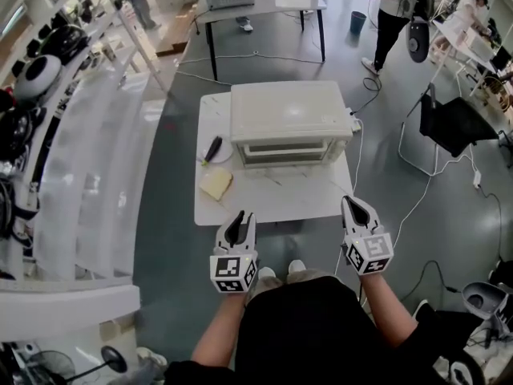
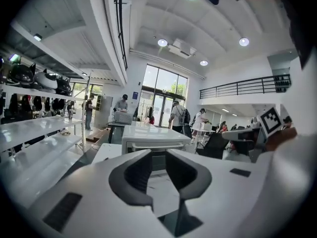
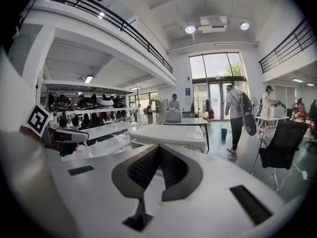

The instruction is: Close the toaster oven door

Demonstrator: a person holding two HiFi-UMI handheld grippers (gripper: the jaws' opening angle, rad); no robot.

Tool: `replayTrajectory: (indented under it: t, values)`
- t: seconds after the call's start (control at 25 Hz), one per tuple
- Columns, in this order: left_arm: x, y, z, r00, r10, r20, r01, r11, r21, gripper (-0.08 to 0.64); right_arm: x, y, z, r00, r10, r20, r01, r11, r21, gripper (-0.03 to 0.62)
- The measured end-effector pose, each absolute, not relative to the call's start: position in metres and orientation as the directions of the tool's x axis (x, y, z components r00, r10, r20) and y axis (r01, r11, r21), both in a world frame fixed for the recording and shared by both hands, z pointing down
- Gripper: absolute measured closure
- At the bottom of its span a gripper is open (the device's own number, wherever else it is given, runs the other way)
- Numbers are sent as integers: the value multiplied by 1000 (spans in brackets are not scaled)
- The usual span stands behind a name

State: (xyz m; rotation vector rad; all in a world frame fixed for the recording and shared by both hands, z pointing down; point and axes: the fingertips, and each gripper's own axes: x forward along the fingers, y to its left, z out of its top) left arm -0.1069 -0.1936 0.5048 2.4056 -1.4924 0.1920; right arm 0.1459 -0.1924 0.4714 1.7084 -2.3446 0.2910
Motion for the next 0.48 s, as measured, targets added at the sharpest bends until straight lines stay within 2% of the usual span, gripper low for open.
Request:
replayTrajectory:
  t: [0.16,0.48]
  values:
    - [-123,-184,492,432,-872,229,-899,-398,181,530,151,-186,471,-300,-906,299,-950,311,-10,571]
    - [-129,-188,481,408,-893,190,-904,-366,220,541,147,-182,458,-299,-916,268,-950,312,9,571]
